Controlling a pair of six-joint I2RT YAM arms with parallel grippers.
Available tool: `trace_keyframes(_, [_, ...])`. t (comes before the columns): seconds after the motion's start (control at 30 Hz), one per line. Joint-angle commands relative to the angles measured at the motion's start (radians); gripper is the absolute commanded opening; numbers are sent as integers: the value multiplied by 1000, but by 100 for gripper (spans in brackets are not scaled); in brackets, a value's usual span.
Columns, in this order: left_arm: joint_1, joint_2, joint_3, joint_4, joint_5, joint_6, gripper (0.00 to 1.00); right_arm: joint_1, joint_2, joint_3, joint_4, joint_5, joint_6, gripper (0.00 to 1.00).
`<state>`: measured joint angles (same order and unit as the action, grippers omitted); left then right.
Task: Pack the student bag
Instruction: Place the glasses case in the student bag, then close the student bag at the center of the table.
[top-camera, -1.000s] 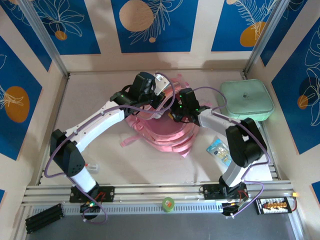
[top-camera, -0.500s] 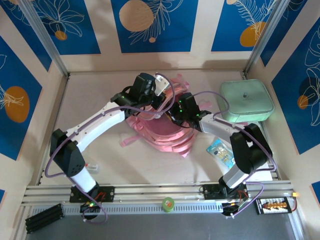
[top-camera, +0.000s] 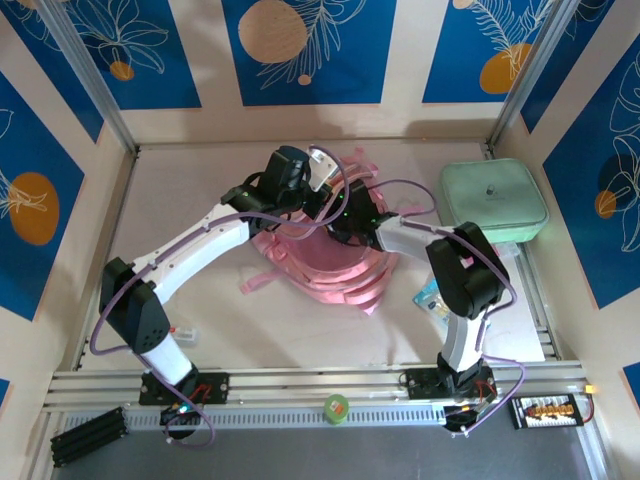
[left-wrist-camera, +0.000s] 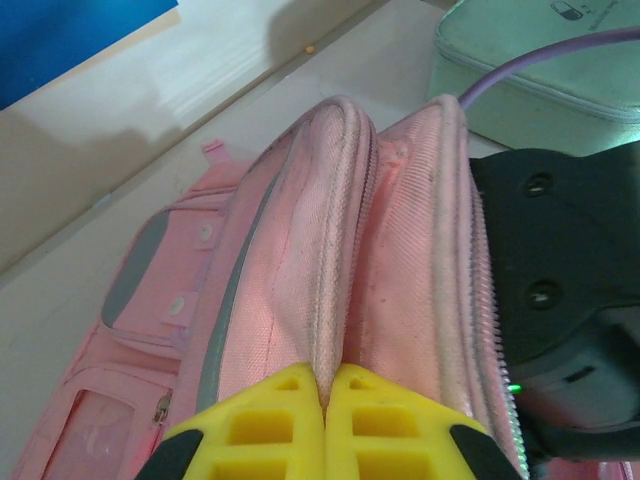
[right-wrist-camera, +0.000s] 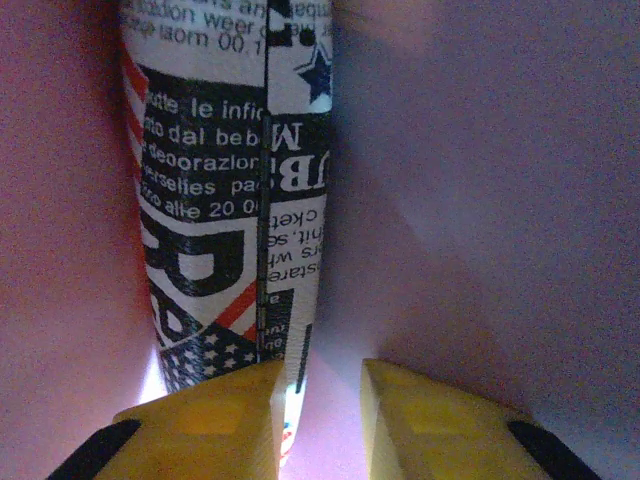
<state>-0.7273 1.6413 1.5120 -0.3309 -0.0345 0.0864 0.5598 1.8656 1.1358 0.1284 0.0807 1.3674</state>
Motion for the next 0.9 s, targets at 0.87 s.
trace_keyframes(0.87, [-6,207,59,204,397,-152,2,-297,-882,-490,-379,99,-97,53])
